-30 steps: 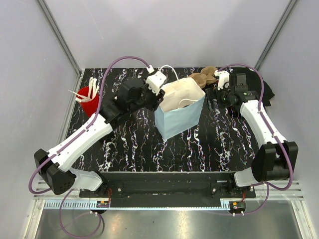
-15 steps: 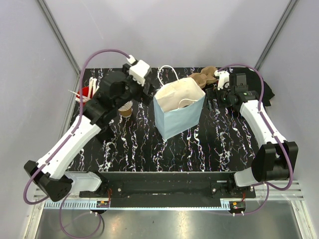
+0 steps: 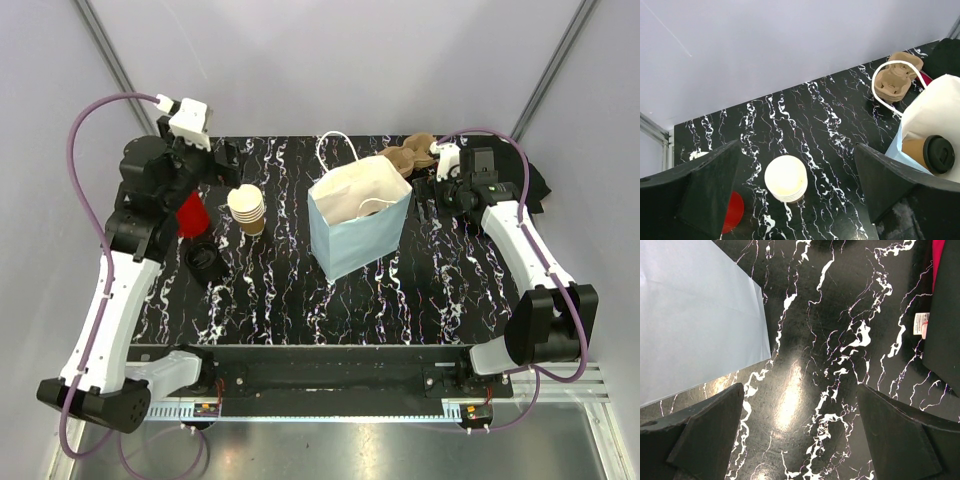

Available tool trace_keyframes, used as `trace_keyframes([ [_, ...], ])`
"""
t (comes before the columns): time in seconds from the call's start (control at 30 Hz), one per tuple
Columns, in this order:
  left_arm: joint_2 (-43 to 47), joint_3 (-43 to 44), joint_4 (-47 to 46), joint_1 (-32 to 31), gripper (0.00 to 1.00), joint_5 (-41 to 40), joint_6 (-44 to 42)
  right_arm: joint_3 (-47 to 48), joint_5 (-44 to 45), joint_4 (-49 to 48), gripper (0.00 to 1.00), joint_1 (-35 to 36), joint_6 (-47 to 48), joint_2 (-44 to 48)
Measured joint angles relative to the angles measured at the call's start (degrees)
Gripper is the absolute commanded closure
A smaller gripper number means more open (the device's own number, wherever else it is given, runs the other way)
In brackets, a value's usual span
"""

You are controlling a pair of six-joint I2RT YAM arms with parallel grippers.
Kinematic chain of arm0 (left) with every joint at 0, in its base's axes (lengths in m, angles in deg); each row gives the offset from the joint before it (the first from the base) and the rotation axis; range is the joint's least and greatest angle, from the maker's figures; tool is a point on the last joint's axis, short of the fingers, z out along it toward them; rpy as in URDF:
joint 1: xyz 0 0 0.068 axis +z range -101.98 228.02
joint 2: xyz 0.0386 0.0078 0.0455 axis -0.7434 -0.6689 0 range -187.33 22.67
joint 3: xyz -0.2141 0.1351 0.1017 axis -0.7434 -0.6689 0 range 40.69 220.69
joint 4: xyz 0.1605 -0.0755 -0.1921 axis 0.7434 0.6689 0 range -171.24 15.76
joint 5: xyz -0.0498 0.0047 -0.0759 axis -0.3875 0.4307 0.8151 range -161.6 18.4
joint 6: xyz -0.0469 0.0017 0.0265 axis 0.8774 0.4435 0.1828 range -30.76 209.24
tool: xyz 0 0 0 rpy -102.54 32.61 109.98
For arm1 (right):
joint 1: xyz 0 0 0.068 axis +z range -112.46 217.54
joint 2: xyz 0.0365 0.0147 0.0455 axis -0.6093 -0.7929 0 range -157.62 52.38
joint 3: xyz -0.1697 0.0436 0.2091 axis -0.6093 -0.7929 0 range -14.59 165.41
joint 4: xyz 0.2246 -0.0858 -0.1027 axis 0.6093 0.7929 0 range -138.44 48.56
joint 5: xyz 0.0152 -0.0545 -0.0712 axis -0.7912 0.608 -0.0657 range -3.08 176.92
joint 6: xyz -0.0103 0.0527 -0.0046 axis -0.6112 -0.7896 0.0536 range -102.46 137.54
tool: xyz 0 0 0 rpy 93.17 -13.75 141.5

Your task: Pack the takeout coffee

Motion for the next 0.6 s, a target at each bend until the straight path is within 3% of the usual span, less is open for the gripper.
trace_keyframes([
  [0.37,1.03,-8.15,-0.11,1.97,0.01,7.45,0.42,3.54,-0.07,0.68,0.0,0.0,0.9,-0.96],
  [0.6,1.05,-10.27,-0.35,4.5,0.01,9.7,0.42,3.76,-3.43,-1.77,0.0,-0.04,1.64,-6.38],
])
